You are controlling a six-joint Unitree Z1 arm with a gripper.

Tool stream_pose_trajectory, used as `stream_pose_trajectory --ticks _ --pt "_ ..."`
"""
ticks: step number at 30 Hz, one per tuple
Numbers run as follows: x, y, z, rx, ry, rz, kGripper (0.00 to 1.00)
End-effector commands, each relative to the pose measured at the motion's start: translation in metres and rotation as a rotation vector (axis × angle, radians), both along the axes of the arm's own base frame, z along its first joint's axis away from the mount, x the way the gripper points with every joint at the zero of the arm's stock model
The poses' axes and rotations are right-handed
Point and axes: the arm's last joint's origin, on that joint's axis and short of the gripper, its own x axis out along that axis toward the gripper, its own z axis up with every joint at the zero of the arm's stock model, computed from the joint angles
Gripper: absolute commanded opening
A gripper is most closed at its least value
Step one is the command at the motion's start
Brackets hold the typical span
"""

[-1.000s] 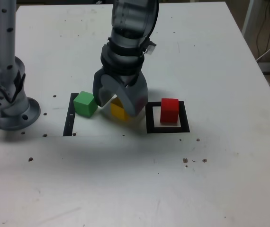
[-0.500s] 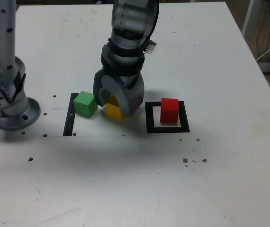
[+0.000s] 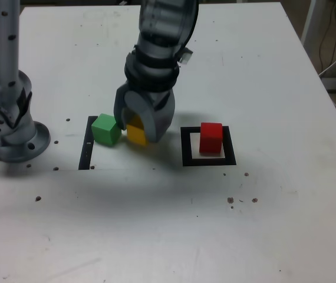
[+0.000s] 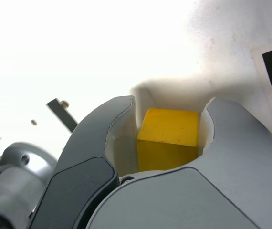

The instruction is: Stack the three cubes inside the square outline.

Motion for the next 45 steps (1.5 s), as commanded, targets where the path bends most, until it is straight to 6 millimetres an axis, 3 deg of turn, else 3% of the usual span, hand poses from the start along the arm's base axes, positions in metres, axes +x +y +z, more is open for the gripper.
stream_pose_trajectory --ticks 1,20,31,45 --pt "0.000 0.000 0.007 0.004 -0.011 0.005 0.35" --pt "0.040 -0.003 0.082 0.005 -0.068 0.134 0.35" --pt "0.073 -0.011 0.085 -0.009 -0.102 0.294 0.35" --pt "0.104 -0.023 0.065 -0.013 -0.080 0.315 0.35"
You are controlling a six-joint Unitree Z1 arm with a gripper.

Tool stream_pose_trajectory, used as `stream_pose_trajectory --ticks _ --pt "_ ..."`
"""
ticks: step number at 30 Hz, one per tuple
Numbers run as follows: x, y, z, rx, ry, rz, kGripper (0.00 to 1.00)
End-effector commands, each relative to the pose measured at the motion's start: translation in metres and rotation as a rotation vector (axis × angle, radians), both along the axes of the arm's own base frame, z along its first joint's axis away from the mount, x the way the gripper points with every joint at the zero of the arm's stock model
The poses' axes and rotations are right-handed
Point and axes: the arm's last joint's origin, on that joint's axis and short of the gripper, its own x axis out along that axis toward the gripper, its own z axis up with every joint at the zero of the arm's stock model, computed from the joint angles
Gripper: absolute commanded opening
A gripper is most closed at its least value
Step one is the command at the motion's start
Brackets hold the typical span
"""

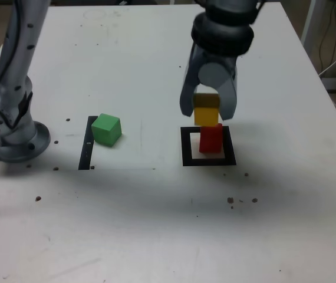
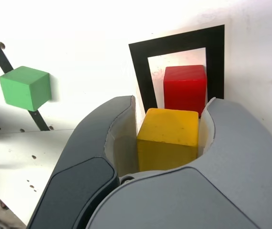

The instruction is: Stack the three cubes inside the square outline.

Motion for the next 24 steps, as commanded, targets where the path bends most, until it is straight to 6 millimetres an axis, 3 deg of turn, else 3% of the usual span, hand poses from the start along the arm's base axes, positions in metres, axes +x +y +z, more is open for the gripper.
stream_pose_trajectory --ticks 1,24 --pt "0.004 -0.002 -0.004 -0.001 0.007 -0.007 0.35" --pt "0.017 0.002 -0.020 0.006 0.033 -0.009 0.35"
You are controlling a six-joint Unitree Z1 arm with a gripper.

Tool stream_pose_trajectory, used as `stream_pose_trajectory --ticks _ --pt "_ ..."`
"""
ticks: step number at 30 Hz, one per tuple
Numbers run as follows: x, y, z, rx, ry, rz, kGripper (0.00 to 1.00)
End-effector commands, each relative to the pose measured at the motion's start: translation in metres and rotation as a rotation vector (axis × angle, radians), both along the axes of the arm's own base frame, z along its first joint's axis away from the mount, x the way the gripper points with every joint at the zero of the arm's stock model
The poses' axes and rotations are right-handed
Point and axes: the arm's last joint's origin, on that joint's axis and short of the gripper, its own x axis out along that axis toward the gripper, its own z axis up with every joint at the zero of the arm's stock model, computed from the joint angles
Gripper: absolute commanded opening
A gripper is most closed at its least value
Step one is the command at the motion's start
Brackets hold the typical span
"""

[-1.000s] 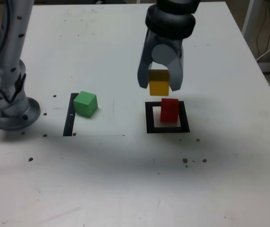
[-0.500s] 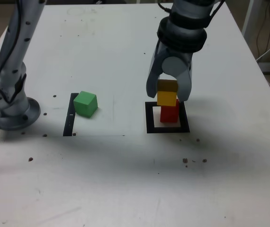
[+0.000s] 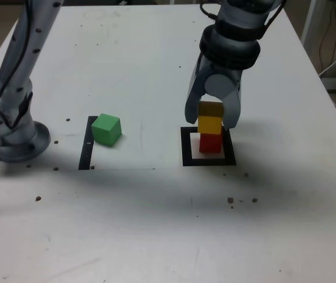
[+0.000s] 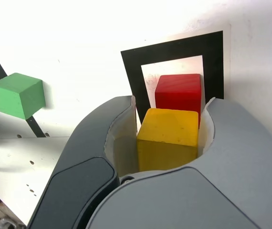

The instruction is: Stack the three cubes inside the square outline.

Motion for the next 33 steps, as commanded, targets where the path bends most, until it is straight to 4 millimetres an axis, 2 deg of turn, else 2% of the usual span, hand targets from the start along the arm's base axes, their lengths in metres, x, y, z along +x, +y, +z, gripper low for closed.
stream_pose_trajectory --ticks 1,25,27,31,33 --pt "0.003 0.001 -0.002 -0.002 -0.001 0.001 0.35" --pt "0.007 0.005 -0.009 -0.003 0.001 0.004 0.36" --pt "0.007 0.006 -0.011 -0.005 0.002 0.003 0.43" --pt "0.007 0.008 -0.012 -0.008 0.003 -0.001 0.74" --pt "0.007 0.008 -0.013 -0.009 0.005 -0.002 0.86"
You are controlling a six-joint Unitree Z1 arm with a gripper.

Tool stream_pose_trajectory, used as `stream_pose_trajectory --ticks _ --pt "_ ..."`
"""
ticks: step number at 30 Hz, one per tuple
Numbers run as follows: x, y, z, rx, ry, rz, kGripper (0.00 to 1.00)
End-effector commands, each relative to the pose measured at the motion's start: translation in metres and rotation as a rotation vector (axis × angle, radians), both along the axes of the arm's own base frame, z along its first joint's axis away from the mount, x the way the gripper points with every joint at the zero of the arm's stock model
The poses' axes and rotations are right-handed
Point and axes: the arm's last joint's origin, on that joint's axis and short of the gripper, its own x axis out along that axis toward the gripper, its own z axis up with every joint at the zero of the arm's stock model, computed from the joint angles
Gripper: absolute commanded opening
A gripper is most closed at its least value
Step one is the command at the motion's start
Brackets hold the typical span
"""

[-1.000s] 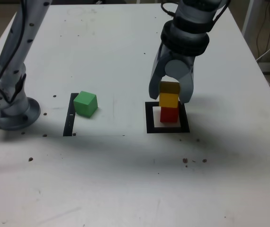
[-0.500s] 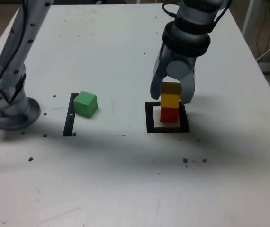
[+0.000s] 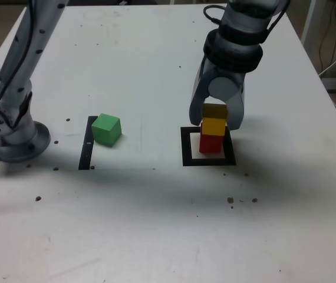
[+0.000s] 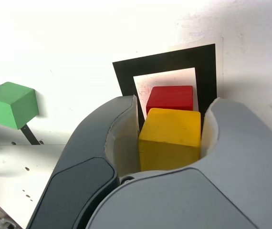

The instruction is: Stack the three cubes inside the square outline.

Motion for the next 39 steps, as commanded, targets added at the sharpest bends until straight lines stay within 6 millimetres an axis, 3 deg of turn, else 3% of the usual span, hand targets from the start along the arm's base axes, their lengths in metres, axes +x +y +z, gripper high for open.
stream_pose_trajectory --ticks 1,12,18,27,39 --pt "0.000 0.001 -0.003 -0.002 0.009 0.001 0.89" --pt "-0.003 0.002 -0.002 -0.002 0.015 0.002 0.91" --pt "-0.015 0.004 0.016 0.019 -0.015 -0.001 0.99" --pt "-0.055 0.007 0.047 0.055 -0.047 0.000 0.99" --pt "-0.118 0.011 0.053 0.072 -0.018 -0.015 1.00"
